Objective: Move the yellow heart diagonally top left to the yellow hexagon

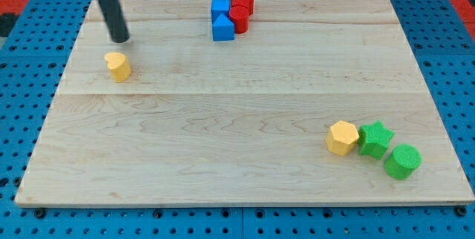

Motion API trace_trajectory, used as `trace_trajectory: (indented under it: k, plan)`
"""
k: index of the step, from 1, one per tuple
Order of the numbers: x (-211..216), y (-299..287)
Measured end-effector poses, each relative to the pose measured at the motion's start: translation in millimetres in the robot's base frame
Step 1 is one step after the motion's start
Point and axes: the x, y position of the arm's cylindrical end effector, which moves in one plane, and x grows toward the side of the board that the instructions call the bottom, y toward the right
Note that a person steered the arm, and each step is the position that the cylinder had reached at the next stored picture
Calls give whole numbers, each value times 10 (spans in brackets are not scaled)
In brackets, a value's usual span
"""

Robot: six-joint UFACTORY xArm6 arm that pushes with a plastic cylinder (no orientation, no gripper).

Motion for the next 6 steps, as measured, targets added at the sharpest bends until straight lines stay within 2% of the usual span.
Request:
trace_trajectory:
  k: [1, 2, 3, 4, 5, 6]
  plan:
    - [476, 77]
    - [750, 1325]
    - [1019, 1971]
    - [486, 1459]
    - [388, 1066]
    - [843, 1221]
